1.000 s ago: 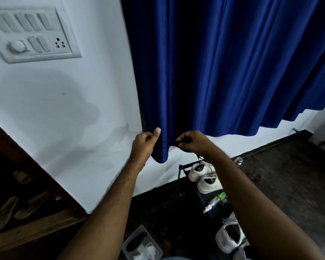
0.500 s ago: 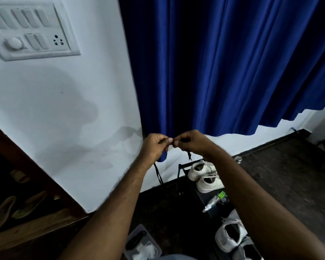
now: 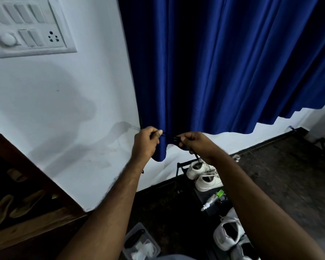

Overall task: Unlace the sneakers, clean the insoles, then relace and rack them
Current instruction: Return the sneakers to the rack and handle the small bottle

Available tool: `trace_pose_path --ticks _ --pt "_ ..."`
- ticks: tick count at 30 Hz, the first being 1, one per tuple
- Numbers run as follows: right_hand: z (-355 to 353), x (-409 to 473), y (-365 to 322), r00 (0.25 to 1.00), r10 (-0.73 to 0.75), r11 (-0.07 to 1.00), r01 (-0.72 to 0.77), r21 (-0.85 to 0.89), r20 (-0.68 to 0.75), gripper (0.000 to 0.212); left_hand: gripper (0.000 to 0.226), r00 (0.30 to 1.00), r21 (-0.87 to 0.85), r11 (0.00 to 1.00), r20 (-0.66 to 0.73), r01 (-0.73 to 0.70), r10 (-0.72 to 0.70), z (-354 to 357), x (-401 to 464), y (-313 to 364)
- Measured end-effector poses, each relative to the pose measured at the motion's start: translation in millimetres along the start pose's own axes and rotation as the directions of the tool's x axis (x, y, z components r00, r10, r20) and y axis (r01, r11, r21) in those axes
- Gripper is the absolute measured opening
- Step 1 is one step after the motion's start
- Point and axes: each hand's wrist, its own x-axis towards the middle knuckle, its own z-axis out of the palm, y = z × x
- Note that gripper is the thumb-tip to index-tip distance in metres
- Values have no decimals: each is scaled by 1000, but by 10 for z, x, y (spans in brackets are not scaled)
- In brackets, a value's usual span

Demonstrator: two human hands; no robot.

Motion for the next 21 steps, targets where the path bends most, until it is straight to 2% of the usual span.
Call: trace_pose_path --ticks 2,6,8,10,15,18,21 --pt "-15 -1 17 999 -16 999 15 -34 -29 26 27 996 -20 997 -43 80 -81 -3 -19 -53" --pt "-22 -12 42 985 -43 997 30 -78 -166 21 32 982 -50 982 -46 179 -182 18 -107 -103" --pt "-5 -5 75 979 -98 988 74 -139 -177 21 31 976 -119 969 23 216 -215 51 -179 -81" --pt "30 -30 42 983 -135 980 114 -161 -123 19 31 957 -185 942 130 281 -260 85 -243 -40" --pt "155 -78 -178 969 -230 934 245 -259 89 8 38 936 -238 940 309 246 -166 189 -303 24" --pt "193 -74 -262 962 -225 896 266 -356 153 7 45 904 -379 889 421 256 -81 197 -364 63" --pt "204 -104 -344 964 -224 885 262 -384 143 13 38 918 -445 861 394 244 -56 167 -428 77"
